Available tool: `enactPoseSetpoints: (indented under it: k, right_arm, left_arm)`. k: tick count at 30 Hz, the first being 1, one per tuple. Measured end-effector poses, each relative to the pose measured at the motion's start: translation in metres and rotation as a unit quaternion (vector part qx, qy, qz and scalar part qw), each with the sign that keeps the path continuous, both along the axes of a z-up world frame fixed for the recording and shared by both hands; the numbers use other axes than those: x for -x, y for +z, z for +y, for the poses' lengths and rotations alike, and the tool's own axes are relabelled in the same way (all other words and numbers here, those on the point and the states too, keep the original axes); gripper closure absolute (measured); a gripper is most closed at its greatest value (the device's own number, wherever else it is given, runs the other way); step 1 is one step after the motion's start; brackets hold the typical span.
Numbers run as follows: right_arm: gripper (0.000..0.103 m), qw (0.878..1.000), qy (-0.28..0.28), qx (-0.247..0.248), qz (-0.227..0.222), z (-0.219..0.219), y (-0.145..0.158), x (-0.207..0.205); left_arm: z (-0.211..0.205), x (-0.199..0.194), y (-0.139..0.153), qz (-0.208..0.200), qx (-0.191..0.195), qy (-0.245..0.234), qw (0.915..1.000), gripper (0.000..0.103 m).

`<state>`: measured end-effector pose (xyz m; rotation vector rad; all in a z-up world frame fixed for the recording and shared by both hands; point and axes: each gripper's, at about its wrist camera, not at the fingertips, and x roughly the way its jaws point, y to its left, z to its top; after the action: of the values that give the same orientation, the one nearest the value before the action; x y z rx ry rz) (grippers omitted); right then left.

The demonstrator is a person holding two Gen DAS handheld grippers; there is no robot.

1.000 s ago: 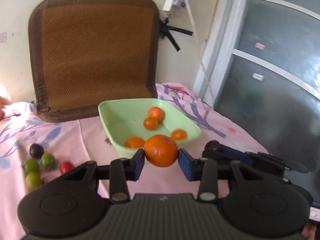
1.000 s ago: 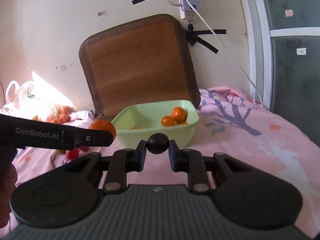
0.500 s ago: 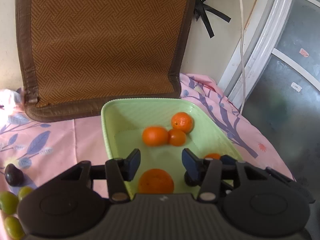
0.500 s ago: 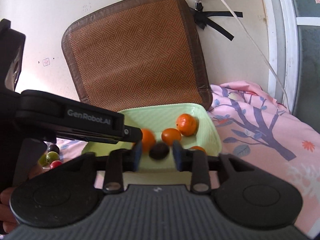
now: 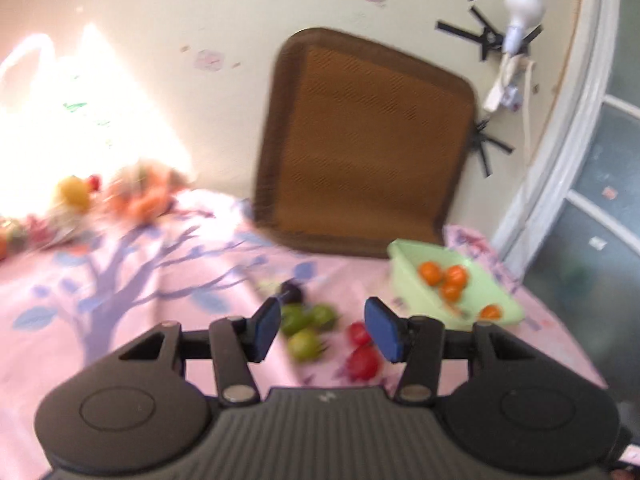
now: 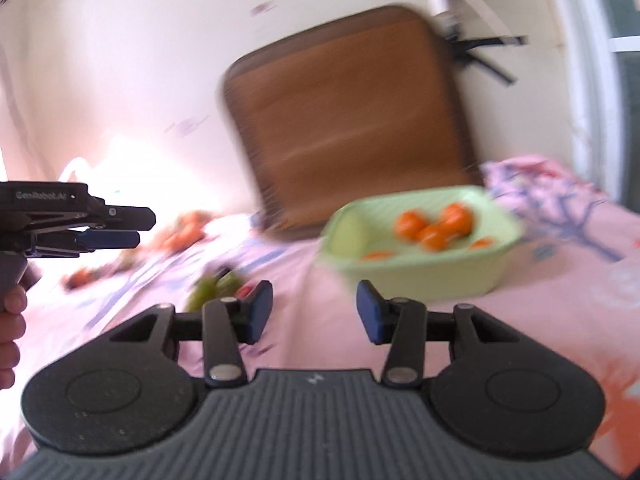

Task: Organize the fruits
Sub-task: 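Grasp a green tomato with the left tool while the right tool grasps a red tomato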

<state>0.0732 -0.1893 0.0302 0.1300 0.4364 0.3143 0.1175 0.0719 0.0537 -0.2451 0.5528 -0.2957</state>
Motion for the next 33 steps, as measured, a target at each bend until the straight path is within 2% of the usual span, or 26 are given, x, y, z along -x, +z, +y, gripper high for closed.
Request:
enactPoseSetpoints:
  k: [3, 7, 14, 16, 17, 18, 19, 23, 27, 30, 33]
  right_arm:
    - [0.057, 0.999, 0.028, 0.021, 0.013, 0.029, -0.004, -0.008]
    - [0.057, 0.998, 0.047, 0.035, 0.034, 0.054, -0.009, -0.029]
    - [0.057, 0.994, 0.047, 0.046, 0.082, 0.071, -0.022, -0.058]
    - [0.057, 0.994, 0.05, 0.05, 0.088, 0.075, -0.025, -0.063]
    - [0.062, 0.993, 0.05, 0.052, 0.092, 0.077, -0.026, -0.064]
    - [0.073, 0.993, 0.048, 0.055, 0.09, 0.078, -0.026, -0.064]
    - [0.073, 0.993, 0.05, 0.054, 0.089, 0.077, -0.025, -0.062]
    - [0.073, 0.996, 0.037, 0.06, 0.061, 0.064, -0.018, -0.034]
    - [0.073, 0.997, -0.001, 0.062, 0.037, 0.027, -0.017, 0.02]
    - [0.073, 0.996, -0.044, 0.074, 0.023, -0.002, -0.02, 0.061]
    - [0.073, 0.994, -0.081, 0.063, 0.034, -0.027, -0.027, 0.088]
  left_arm:
    - [0.009, -0.01, -0.016, 0.033, 0.011, 0.0, 0.9994, 0.055]
    - [-0.001, -0.031, -0.026, 0.05, 0.026, -0.019, 0.9982, 0.055]
    - [-0.026, -0.06, -0.049, 0.076, -0.006, -0.02, 0.9969, 0.055]
    - [-0.028, -0.061, -0.055, 0.077, -0.012, -0.015, 0.9969, 0.06]
    - [-0.029, -0.059, -0.055, 0.073, -0.023, -0.013, 0.997, 0.069]
    - [-0.029, -0.057, -0.055, 0.071, -0.027, -0.015, 0.997, 0.074]
    - [-0.028, -0.053, -0.054, 0.073, -0.024, -0.015, 0.997, 0.074]
    - [-0.03, -0.021, -0.044, 0.067, 0.006, -0.036, 0.9971, 0.074]
    - [-0.058, 0.027, -0.042, 0.059, 0.016, -0.09, 0.994, 0.074]
    - [-0.089, 0.062, -0.046, 0.047, 0.0, -0.14, 0.9891, 0.074]
    - [-0.119, 0.084, -0.051, 0.036, -0.024, -0.17, 0.9845, 0.074]
